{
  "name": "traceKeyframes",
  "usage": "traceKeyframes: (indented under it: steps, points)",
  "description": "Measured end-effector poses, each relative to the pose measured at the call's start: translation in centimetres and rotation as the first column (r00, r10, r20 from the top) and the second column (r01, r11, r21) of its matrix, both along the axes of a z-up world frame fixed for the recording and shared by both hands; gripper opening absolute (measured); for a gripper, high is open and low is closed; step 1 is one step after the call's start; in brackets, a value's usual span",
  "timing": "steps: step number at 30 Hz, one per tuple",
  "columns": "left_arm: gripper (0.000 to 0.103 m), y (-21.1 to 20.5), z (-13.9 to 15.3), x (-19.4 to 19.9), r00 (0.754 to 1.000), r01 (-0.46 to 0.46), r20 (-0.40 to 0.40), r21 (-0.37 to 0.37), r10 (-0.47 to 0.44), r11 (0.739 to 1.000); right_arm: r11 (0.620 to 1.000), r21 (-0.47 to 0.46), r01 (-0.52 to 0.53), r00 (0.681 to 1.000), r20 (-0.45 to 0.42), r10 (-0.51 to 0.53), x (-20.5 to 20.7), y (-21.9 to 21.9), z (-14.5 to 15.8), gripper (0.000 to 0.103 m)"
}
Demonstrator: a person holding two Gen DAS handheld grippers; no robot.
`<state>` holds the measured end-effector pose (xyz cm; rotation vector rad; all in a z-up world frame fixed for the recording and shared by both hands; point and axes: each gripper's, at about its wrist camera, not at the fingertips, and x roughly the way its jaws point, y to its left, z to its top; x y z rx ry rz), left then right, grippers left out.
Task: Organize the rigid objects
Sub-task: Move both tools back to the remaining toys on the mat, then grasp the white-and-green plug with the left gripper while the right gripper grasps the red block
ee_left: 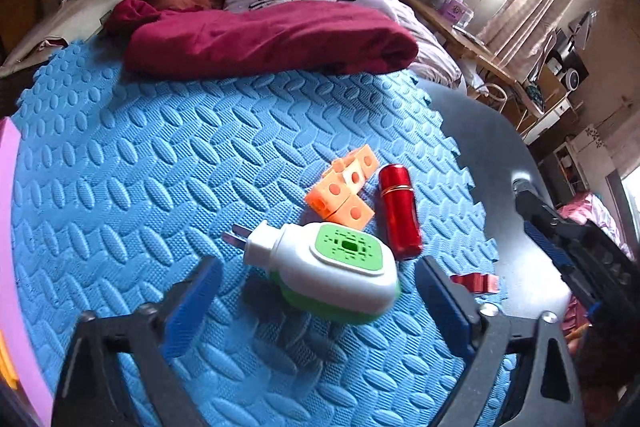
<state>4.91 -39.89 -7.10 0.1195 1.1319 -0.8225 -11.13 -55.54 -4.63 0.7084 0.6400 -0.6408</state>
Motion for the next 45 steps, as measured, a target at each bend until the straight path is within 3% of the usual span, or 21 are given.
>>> traceKeyframes:
  steps: [4, 11, 19, 27, 32, 36, 43, 45]
  points:
    - [0.08, 0.9, -0.5, 0.2, 0.999, 0.038, -0.033, -0.042, -0.039, 0.998, 1.0, 0.006, -0.013, 1.0, -0.003, 0.013, 0.2, 0.0, -0.1, 0.045]
    - [0.08, 3.5, -0.6, 0.0, 0.995, 0.099, -0.024, -0.04, -0.1, 0.994, 1.0, 0.012, -0.014, 1.0, -0.001, 0.014, 0.3, 0.0, -0.2, 0.044]
    - [0.079, 6.3, -0.5, -0.4, 0.99, 0.134, -0.037, -0.04, -0.135, 0.99, 0.986, 0.167, -0.023, 1.0, 0.008, 0.022, 0.1, -1.3, -2.2, 0.044]
    - [0.079, 7.8, -0.7, -1.7, 0.981, 0.189, -0.035, -0.009, -0.189, 0.982, 0.986, 0.166, -0.03, 0.999, -0.021, 0.034, 0.6, -0.9, -2.6, 0.044]
    - [0.091, 8.5, -0.6, -1.2, 0.989, 0.121, -0.084, -0.032, -0.123, 0.992, 0.986, 0.162, -0.034, 0.999, -0.023, 0.038, 0.6, -0.8, -2.5, 0.044]
    - [0.093, 8.2, -0.3, -1.1, 0.989, 0.067, -0.13, -0.075, -0.076, 0.995, 0.987, 0.154, -0.036, 0.999, -0.019, 0.04, 0.5, -0.7, -2.3, 0.044]
    - [0.094, 6.5, -0.6, -0.5, 0.986, -0.065, -0.161, -0.075, 0.053, 0.995, 0.987, 0.155, -0.04, 0.999, -0.008, 0.042, 0.5, -0.7, -2.1, 0.044]
    - [0.087, 5.6, -0.6, -0.4, 0.989, -0.06, -0.135, -0.051, 0.053, 0.997, 0.987, 0.154, -0.044, 0.999, -0.005, 0.045, 0.6, -0.6, -2.1, 0.044]
